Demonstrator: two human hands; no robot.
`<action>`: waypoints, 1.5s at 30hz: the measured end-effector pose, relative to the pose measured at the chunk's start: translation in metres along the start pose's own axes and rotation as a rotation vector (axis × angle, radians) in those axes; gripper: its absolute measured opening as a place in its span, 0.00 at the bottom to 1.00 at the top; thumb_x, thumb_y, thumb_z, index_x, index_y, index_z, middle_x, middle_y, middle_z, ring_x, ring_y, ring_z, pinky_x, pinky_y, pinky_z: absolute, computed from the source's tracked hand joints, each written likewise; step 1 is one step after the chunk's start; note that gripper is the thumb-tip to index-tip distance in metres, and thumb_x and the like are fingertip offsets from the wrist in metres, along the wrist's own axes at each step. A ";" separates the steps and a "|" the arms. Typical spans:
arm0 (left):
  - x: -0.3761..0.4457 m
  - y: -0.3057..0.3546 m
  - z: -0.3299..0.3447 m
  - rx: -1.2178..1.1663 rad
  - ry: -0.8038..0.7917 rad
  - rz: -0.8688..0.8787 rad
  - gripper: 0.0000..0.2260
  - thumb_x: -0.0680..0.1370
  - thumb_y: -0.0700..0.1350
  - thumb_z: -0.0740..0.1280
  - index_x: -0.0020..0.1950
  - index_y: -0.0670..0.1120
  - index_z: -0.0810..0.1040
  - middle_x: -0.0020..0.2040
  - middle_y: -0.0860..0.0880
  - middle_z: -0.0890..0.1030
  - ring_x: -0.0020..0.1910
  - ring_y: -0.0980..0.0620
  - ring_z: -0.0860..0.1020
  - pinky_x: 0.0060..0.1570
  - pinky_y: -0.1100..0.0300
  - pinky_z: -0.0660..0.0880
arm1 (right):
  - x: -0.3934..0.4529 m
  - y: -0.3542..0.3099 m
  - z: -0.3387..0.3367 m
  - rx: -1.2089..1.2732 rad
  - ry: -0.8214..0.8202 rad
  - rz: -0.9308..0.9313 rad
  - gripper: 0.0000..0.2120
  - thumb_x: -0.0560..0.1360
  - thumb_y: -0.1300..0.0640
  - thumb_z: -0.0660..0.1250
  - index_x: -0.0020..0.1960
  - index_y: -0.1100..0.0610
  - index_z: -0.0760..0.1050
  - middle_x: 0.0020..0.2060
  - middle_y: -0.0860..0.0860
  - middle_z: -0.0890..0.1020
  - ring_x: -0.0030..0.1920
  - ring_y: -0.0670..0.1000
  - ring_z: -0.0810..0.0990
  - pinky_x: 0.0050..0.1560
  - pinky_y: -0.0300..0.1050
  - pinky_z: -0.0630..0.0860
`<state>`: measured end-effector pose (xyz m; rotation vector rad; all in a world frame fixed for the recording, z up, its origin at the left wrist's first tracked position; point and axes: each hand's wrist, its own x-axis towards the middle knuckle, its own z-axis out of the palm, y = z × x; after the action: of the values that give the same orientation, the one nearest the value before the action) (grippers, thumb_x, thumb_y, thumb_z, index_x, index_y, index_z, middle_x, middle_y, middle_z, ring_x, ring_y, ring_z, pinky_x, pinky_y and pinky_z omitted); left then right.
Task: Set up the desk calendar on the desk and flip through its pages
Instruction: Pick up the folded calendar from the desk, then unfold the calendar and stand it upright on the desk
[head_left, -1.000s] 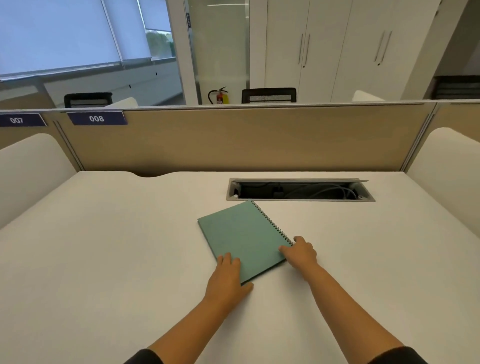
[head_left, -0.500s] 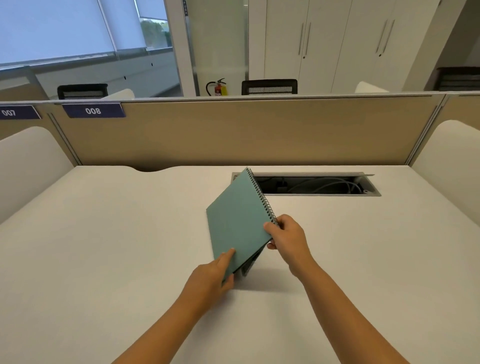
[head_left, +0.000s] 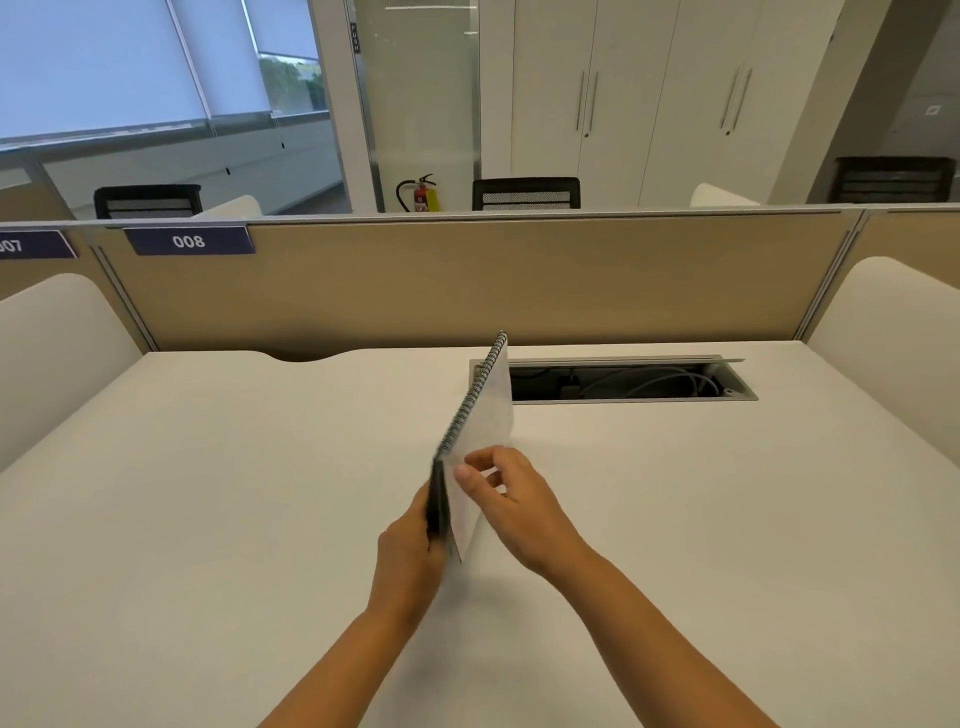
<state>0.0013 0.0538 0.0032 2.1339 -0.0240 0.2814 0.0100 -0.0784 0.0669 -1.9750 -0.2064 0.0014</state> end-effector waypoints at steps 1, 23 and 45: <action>0.002 -0.002 -0.005 -0.073 -0.006 -0.040 0.19 0.77 0.42 0.60 0.68 0.52 0.68 0.53 0.53 0.79 0.54 0.49 0.79 0.50 0.58 0.79 | 0.003 0.006 0.000 0.012 0.013 0.014 0.22 0.72 0.37 0.59 0.59 0.50 0.70 0.57 0.47 0.73 0.54 0.46 0.74 0.47 0.36 0.72; -0.006 0.007 -0.061 -0.781 -0.126 -0.447 0.12 0.76 0.35 0.62 0.54 0.47 0.79 0.48 0.48 0.86 0.45 0.47 0.84 0.32 0.56 0.80 | 0.022 0.039 -0.059 -0.100 0.213 0.442 0.15 0.76 0.57 0.61 0.60 0.60 0.74 0.59 0.55 0.78 0.54 0.54 0.75 0.55 0.49 0.73; 0.008 0.035 -0.108 -0.840 -0.428 -0.458 0.13 0.74 0.48 0.62 0.53 0.46 0.82 0.51 0.41 0.84 0.47 0.45 0.83 0.37 0.55 0.80 | -0.026 0.022 -0.076 0.289 0.019 0.457 0.45 0.66 0.50 0.75 0.74 0.51 0.53 0.72 0.53 0.63 0.51 0.49 0.78 0.36 0.33 0.78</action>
<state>-0.0161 0.1256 0.0901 1.2746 0.0842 -0.4017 -0.0047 -0.1604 0.0749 -1.6944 0.2484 0.2925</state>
